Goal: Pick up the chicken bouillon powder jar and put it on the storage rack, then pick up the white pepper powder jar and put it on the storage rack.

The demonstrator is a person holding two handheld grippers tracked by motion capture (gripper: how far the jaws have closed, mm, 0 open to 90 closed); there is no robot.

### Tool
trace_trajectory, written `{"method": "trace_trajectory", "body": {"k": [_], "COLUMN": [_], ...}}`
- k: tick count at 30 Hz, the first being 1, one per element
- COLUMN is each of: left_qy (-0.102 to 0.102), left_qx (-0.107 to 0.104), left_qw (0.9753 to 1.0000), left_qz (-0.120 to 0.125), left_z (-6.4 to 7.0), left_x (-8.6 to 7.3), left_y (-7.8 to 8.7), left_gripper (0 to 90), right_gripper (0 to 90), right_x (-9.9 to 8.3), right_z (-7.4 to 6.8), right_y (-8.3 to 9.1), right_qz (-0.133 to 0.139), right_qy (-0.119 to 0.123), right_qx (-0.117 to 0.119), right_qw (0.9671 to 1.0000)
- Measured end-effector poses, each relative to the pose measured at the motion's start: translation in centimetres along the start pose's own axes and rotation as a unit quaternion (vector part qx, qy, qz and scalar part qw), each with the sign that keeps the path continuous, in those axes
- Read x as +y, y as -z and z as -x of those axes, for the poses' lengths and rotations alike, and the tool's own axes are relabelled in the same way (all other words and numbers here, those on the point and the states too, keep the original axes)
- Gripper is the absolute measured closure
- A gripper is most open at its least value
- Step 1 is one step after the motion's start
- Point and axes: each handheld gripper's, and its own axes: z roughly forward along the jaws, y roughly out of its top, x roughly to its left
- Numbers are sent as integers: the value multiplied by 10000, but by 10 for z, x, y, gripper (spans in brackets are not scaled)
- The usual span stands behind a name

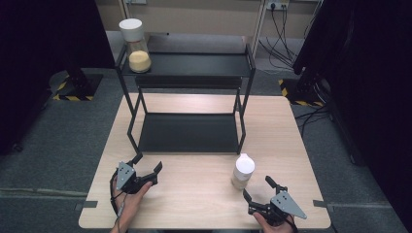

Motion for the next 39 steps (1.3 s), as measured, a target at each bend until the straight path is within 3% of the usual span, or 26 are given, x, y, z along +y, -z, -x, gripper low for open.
{"method": "trace_trajectory", "body": {"k": [3,8,17,28,39], "left_qy": [-77,61,-138,-217,-200], "left_qx": [-3,-20,-19,-47,-60], "left_qw": [10000,10000,9999,9997,9998], "left_qz": [-48,-3,-7,-43,-21], "left_z": [1,-2,2,3,3], "left_x": [2,0,0,1,0], "left_y": [-1,0,0,-1,-1], "left_gripper": [114,114,113,111,112], "right_gripper": [51,48,43,43,198], "right_x": [0,0,1,21,28], "right_z": [0,1,0,-5,-10], "right_y": [0,0,-3,-22,-46], "right_qz": [-3,-13,32,182,75], "right_qy": [4,-21,-46,96,189], "right_qx": [2,8,23,66,77], "right_qw": [10000,10000,10000,9998,9998]}}
